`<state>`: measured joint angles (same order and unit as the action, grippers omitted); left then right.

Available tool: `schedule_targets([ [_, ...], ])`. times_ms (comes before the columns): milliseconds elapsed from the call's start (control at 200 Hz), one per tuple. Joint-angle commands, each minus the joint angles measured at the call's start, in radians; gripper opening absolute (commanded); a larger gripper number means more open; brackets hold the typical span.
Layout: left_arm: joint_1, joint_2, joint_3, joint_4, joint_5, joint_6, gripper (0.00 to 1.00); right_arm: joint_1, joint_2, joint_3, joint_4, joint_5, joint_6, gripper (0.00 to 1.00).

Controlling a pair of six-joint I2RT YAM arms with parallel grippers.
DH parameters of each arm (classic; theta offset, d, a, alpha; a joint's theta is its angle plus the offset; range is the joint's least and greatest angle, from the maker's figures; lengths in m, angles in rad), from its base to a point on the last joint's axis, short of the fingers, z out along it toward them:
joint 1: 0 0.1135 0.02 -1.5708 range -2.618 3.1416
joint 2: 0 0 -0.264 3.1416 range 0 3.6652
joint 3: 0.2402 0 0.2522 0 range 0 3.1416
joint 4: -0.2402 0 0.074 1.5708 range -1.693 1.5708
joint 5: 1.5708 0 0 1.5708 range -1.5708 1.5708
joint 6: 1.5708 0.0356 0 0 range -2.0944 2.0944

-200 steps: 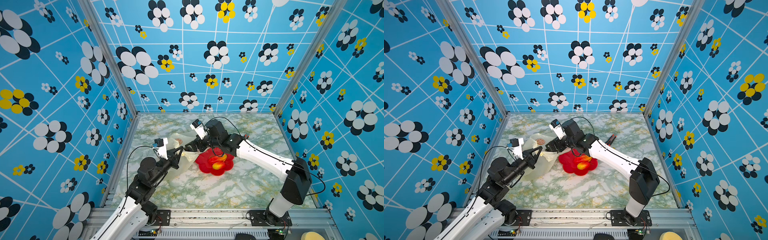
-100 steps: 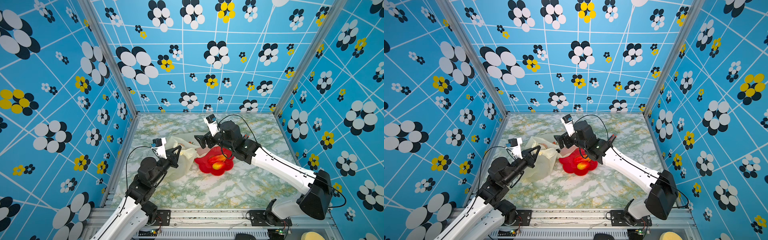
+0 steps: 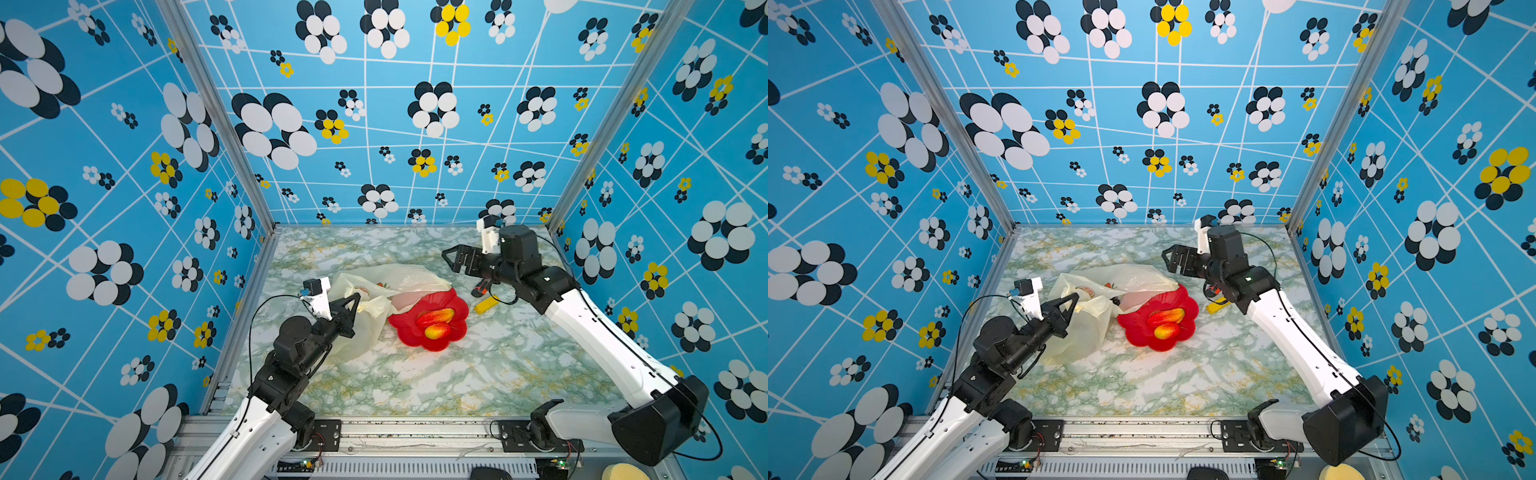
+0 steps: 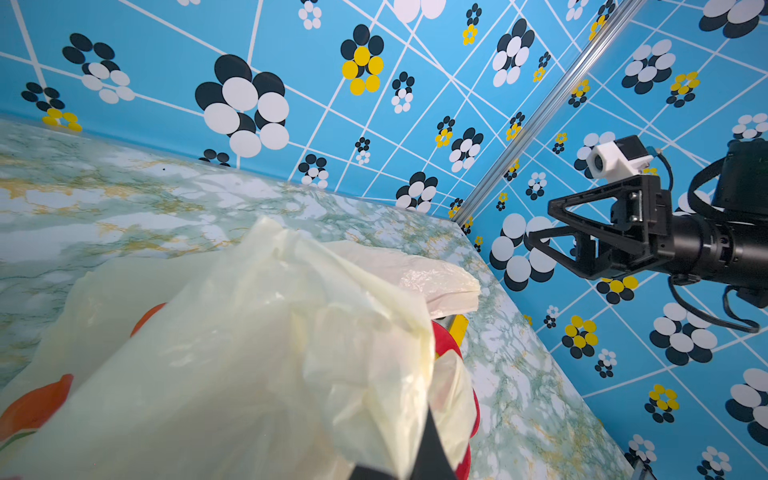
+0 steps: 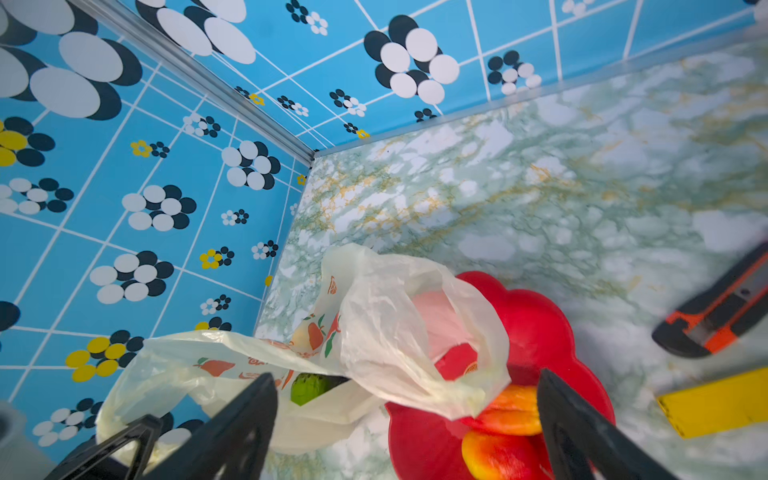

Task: Place the fruits into the plastic bag
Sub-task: 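Move the right gripper back over the plate to the red-yellow pepper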

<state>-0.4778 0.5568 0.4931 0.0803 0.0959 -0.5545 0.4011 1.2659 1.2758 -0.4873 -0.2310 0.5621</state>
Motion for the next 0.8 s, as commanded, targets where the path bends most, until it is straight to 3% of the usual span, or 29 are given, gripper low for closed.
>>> schedule_targets([
  [0,0.007,-0.006,0.027,0.004,-0.008,0.014,0.0,-0.018,-0.029,-0.033,-0.252,-0.11,0.044,0.98],
  [110,0.007,-0.007,0.026,0.004,-0.005,0.016,0.0,-0.017,-0.013,-0.088,-0.328,-0.165,0.064,0.94],
  [215,0.007,-0.013,0.02,0.005,-0.001,0.013,0.0,-0.002,-0.009,-0.178,-0.271,-0.212,0.135,0.9],
  [480,0.007,-0.052,0.015,-0.021,-0.011,0.017,0.0,0.101,0.12,-0.201,-0.201,-0.145,0.169,0.77],
  [795,0.007,-0.076,0.009,-0.037,-0.026,0.025,0.0,0.12,0.375,-0.088,-0.219,-0.067,0.096,0.72],
])
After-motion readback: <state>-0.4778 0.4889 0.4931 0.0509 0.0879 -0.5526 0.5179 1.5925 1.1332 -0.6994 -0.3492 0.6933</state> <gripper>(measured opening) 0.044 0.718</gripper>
